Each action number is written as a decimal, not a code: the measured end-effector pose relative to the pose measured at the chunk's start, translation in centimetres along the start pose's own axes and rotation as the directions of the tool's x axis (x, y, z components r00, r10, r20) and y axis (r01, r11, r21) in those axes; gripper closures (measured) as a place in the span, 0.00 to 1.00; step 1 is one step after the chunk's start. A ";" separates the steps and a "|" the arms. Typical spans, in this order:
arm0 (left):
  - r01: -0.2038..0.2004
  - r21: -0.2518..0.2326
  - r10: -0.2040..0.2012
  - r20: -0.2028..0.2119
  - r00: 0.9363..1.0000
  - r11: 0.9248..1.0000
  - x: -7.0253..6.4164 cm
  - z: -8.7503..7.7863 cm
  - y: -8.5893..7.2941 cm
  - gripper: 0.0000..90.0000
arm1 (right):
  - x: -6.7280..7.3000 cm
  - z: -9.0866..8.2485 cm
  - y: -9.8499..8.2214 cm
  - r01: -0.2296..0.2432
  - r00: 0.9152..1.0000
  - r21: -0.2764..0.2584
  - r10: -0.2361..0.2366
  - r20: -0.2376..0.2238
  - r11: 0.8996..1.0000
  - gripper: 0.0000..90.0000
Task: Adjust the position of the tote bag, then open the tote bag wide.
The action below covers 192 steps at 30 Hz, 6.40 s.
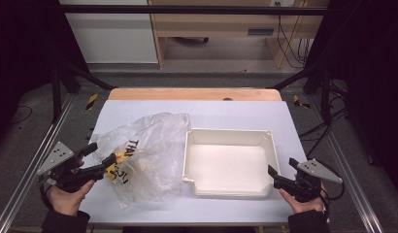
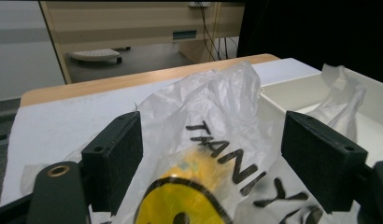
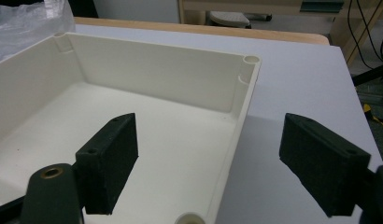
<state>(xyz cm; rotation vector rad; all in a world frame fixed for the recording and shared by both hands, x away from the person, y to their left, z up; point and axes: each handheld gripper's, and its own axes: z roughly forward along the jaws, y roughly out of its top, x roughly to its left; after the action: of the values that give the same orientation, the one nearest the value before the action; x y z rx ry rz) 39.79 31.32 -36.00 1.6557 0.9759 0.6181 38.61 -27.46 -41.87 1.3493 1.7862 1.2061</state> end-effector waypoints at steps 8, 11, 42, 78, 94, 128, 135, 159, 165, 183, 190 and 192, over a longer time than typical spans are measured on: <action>-0.021 -0.006 0.021 0.013 1.000 1.000 -1.5 0.9 1.2 0.23 | 0.1 0.1 -0.1 0.001 1.000 0.005 -0.001 -0.005 1.000 0.22; -0.035 -0.003 0.035 0.026 0.999 0.999 -2.1 1.4 1.5 0.23 | 0.3 0.2 0.0 0.004 1.000 0.007 -0.004 -0.008 1.000 0.22; -0.148 0.118 0.142 0.055 0.988 0.982 -6.1 3.7 1.5 0.39 | 2.9 0.9 0.6 0.039 0.994 0.016 -0.037 -0.102 0.999 0.33; -0.044 0.135 0.036 0.060 0.998 0.990 -4.6 3.5 0.6 0.93 | 14.0 6.0 4.5 0.124 0.922 -0.019 -0.122 -0.367 0.992 0.44; -0.043 0.128 0.036 0.062 0.997 0.991 -4.5 3.3 0.6 0.97 | 20.9 8.1 5.4 0.174 0.857 -0.021 -0.162 -0.490 0.984 0.47; -0.033 0.093 0.029 0.050 0.998 0.995 -4.0 2.5 0.9 0.99 | 29.4 11.5 1.5 0.320 0.733 0.047 -0.216 -0.645 0.946 0.93; -0.022 0.064 0.020 0.029 0.999 0.998 -3.6 1.9 1.1 0.99 | 29.8 11.4 1.7 0.303 0.729 0.032 -0.210 -0.652 0.953 1.00; 0.059 0.019 -0.057 -0.080 0.995 0.998 0.4 -0.8 -0.2 0.99 | 34.8 12.5 2.5 0.317 0.703 -0.013 -0.244 -0.668 0.948 0.93; 0.070 0.020 -0.068 -0.096 0.993 0.997 1.2 -1.2 -0.5 0.99 | 33.9 12.1 2.6 0.321 0.704 -0.016 -0.250 -0.665 0.947 0.72; 0.086 0.022 -0.084 -0.077 0.994 0.996 1.8 -1.8 -1.0 0.85 | 32.1 12.1 2.4 0.332 0.700 0.012 -0.238 -0.674 0.943 1.00; 0.041 0.022 -0.039 -0.069 0.997 0.999 0.9 -1.0 0.2 0.56 | 33.1 12.1 2.5 0.354 0.682 0.008 -0.252 -0.687 0.935 1.00; 0.035 0.025 -0.034 -0.071 0.997 0.999 1.0 -0.9 0.3 0.56 | 33.2 12.1 2.5 0.358 0.677 0.006 -0.256 -0.690 0.934 1.00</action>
<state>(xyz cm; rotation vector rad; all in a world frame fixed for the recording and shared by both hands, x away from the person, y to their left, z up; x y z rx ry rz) 39.65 32.59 -35.50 1.6460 1.0652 0.6464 39.68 7.93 -42.57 0.6202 2.5275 1.5148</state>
